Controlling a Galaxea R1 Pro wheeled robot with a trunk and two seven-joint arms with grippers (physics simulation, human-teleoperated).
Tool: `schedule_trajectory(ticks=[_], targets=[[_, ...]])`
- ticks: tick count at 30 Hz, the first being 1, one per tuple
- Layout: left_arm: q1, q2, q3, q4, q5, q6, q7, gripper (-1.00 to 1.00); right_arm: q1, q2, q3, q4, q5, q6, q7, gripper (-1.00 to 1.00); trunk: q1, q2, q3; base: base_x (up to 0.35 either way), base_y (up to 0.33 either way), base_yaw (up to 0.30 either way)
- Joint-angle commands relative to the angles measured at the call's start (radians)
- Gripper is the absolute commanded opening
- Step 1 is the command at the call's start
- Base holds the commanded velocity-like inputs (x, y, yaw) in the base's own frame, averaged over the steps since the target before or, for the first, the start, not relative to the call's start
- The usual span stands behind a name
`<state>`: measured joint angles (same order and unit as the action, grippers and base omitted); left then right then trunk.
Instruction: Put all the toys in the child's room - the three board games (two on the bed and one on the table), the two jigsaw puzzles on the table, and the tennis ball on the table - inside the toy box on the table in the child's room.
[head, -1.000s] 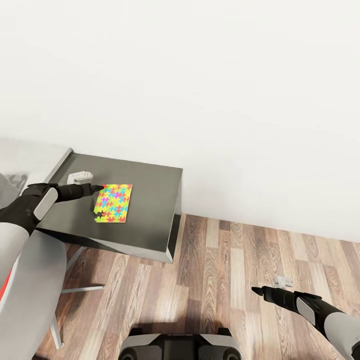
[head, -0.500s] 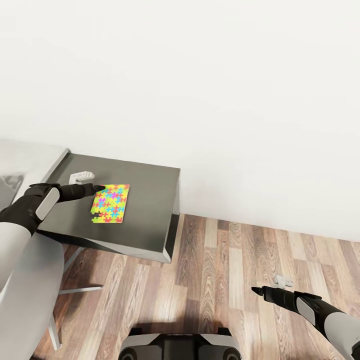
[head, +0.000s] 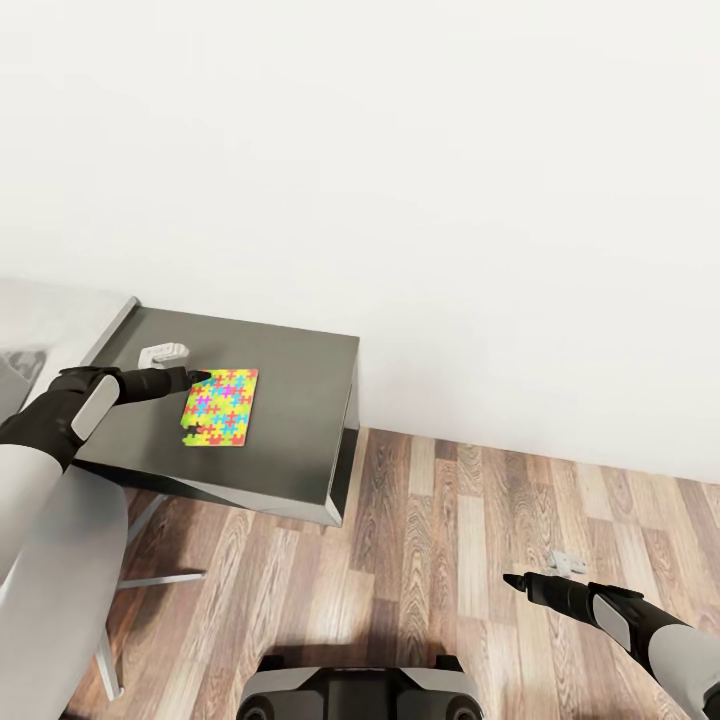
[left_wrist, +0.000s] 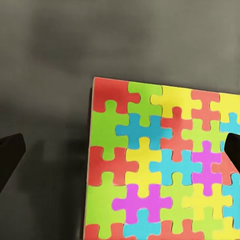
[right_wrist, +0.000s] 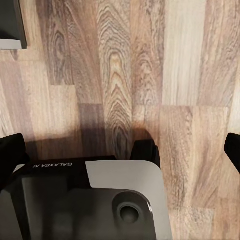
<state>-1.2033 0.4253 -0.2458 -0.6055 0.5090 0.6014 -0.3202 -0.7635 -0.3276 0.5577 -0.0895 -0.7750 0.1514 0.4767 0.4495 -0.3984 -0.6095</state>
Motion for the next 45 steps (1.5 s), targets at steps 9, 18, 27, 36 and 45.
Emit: schedule_trajectory(ticks=[9,18,27,36,45], targets=[[-0.001,0.001,-0.004,0.0,0.003,0.003,0.0,1.0,0.0,-0.001,0.005,-0.001,-0.01,0.007,0.003,1.0,0.001,-0.002,-0.01,0.0,0.0,0.0],[-0.001,0.001,-0.004,0.0,0.003,0.002,0.0,1.0,0.0,-0.001,0.005,-0.001,-0.01,0.007,0.003,1.0,0.001,-0.002,-0.023,0.0,0.0,0.0],[0.0,0.0,-0.004,0.0,0.003,0.001,0.001,1.0,0.0,-0.001,0.005,-0.001,-0.01,0.007,0.002,1.0,0.001,-0.002,-0.034,0.0,0.0,0.0],[0.001,0.0,-0.005,0.0,0.003,0.001,0.001,1.0,0.0,-0.001,0.005,-0.001,-0.01,0.007,0.002,1.0,0.001,-0.002,-0.037,0.0,0.0,0.0],[0.001,0.0,-0.004,0.0,0.003,0.001,0.001,1.0,0.0,-0.001,0.005,-0.001,-0.01,0.007,0.002,1.0,0.001,-0.002,-0.037,0.0,0.0,0.0]])
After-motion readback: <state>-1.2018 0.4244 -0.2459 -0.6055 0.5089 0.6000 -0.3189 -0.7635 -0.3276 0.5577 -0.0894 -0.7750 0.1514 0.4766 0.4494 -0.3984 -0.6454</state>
